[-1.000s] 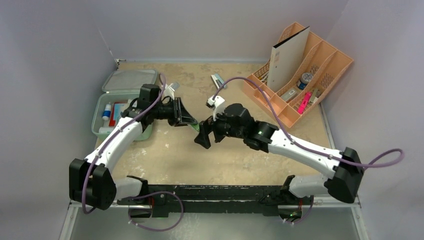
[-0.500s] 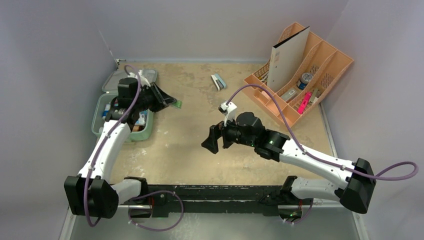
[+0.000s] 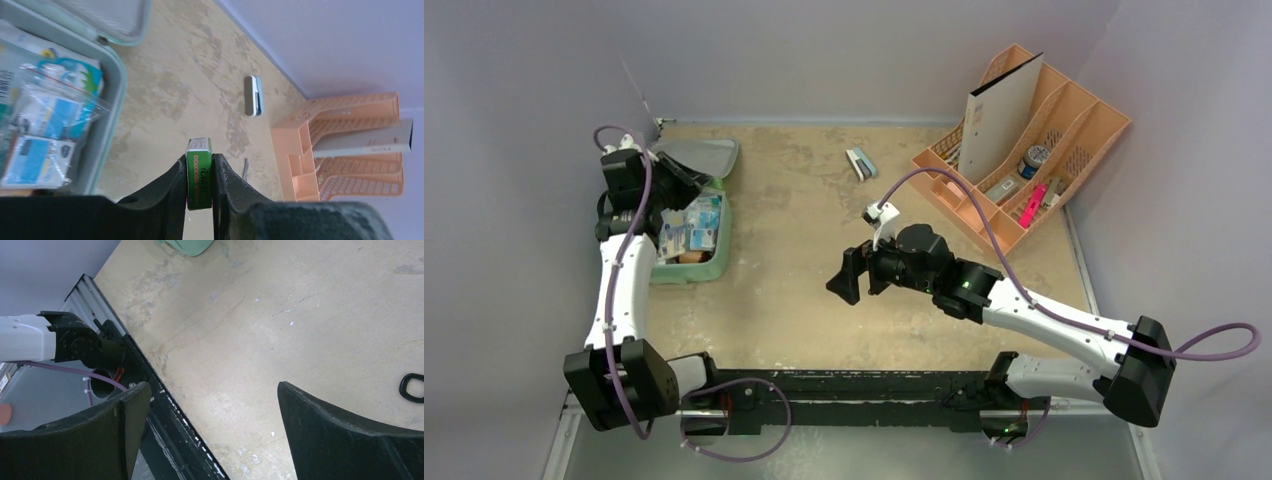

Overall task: Organize the medicine kit
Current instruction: Place the medical item at the medicine box.

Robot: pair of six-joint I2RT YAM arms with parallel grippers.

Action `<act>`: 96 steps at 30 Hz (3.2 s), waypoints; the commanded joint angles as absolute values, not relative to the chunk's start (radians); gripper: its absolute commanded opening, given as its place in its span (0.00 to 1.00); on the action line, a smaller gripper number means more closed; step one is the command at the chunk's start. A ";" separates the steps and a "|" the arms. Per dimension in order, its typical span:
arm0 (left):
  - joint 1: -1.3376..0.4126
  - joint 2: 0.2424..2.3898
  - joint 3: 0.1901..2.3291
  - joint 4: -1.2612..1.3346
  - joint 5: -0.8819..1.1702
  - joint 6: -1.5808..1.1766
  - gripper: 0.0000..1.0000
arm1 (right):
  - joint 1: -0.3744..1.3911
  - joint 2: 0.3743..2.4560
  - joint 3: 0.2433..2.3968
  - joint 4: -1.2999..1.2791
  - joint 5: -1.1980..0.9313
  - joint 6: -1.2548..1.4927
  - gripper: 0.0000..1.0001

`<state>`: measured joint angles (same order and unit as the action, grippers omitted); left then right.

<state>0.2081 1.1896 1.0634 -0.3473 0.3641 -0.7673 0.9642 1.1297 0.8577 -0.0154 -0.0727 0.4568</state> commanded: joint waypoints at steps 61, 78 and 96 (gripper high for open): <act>0.611 1.339 0.893 -0.074 -0.112 -0.572 0.16 | 0.968 1.155 0.953 -0.006 -0.098 0.446 0.99; 0.582 1.380 0.976 -0.205 -0.204 -0.455 0.16 | 0.967 1.146 0.933 0.003 -0.087 0.427 0.99; 0.406 1.613 1.153 -0.452 -0.521 -0.307 0.17 | 0.968 1.143 0.934 0.005 -0.088 0.428 0.99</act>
<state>0.4068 1.5753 1.0920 -0.3866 -0.4301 -0.3290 0.9642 1.1637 0.9249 -0.0162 -0.0891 0.4446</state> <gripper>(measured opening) 0.174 0.987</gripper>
